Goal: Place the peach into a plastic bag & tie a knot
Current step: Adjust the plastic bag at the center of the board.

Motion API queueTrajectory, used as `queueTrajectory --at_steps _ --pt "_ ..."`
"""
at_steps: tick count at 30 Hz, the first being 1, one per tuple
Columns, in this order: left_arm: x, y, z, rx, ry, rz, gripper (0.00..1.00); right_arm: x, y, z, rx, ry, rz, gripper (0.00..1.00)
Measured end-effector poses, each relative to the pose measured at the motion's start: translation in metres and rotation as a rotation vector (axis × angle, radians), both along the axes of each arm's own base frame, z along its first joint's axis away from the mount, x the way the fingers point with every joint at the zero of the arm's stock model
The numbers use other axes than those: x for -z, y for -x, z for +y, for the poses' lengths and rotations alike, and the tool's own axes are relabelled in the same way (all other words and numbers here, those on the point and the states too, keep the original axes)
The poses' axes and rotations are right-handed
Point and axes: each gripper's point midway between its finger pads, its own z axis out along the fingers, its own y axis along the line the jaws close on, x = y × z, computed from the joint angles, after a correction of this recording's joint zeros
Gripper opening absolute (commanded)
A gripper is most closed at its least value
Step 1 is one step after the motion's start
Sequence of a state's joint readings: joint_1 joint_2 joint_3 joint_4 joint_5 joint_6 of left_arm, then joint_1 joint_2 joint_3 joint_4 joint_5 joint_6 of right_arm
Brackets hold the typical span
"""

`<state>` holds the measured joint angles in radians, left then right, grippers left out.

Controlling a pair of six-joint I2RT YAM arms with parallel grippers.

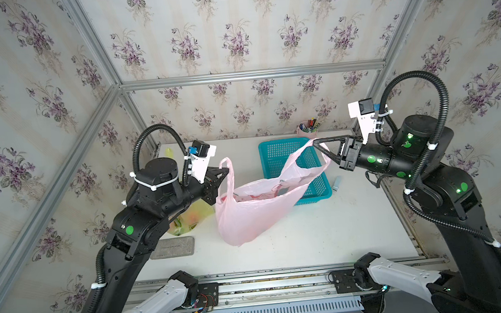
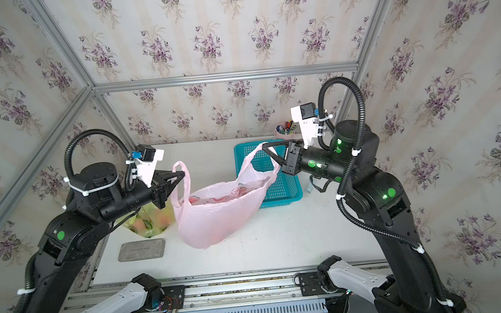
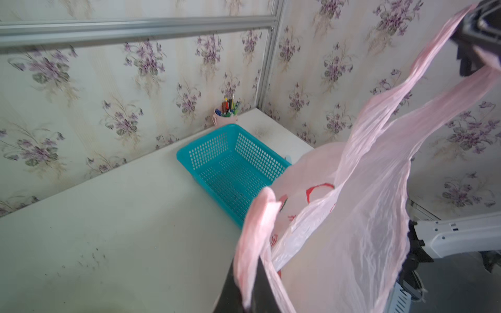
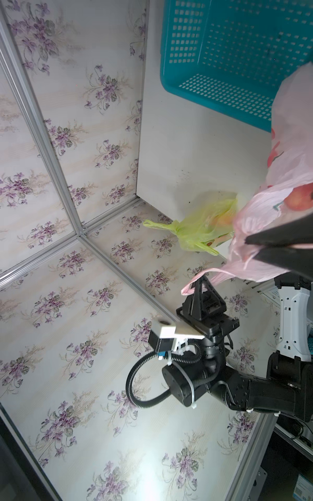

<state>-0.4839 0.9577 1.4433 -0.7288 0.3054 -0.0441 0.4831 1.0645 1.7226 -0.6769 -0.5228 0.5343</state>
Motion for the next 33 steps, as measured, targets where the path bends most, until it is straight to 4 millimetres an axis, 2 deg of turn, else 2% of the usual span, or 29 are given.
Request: queueTrajectory --at_steps 4,7,9,14,15,16,17,18,19,20,23,27,30,33 --pt "-0.003 0.0 -0.005 0.026 0.015 -0.002 0.09 0.0 0.004 0.004 -0.033 -0.017 0.026 0.0" --pt "0.001 -0.008 -0.011 0.038 0.013 0.013 0.08 0.014 -0.003 0.009 -0.039 -0.006 0.062 0.0" --pt "0.008 -0.015 -0.018 0.053 0.011 0.037 0.07 0.034 -0.013 0.011 -0.022 0.015 0.099 0.0" --pt "0.041 -0.029 -0.035 0.099 0.009 0.123 0.06 0.111 -0.048 0.012 0.07 0.129 0.225 0.0" --pt "0.045 -0.031 -0.038 0.107 0.02 0.136 0.06 0.127 -0.056 0.012 0.09 0.16 0.242 0.05" --pt "0.047 -0.033 -0.041 0.114 0.029 0.142 0.06 0.141 -0.065 0.012 0.109 0.191 0.258 0.31" --pt "0.048 -0.035 -0.044 0.123 0.034 0.141 0.06 0.153 -0.073 0.012 0.128 0.22 0.271 0.48" --pt "0.049 -0.037 -0.047 0.131 0.043 0.143 0.06 0.164 -0.082 0.011 0.152 0.25 0.283 0.62" --pt "0.05 -0.04 -0.05 0.137 0.051 0.147 0.06 0.171 -0.09 0.009 0.179 0.282 0.276 0.72" --pt "0.05 -0.042 -0.052 0.143 0.057 0.149 0.06 0.174 -0.095 0.007 0.201 0.3 0.268 0.77" --pt "0.055 -0.047 -0.058 0.157 0.069 0.161 0.06 0.165 -0.102 0.001 0.241 0.322 0.202 0.76" --pt "0.056 -0.05 -0.061 0.165 0.083 0.164 0.07 0.113 -0.099 0.009 0.2 0.249 0.055 0.62" --pt "0.055 -0.05 -0.062 0.166 0.089 0.161 0.07 0.079 -0.088 0.039 0.063 0.181 -0.025 0.6" --pt "0.054 -0.05 -0.062 0.167 0.092 0.155 0.07 0.076 -0.073 0.079 -0.09 0.163 -0.022 0.64"
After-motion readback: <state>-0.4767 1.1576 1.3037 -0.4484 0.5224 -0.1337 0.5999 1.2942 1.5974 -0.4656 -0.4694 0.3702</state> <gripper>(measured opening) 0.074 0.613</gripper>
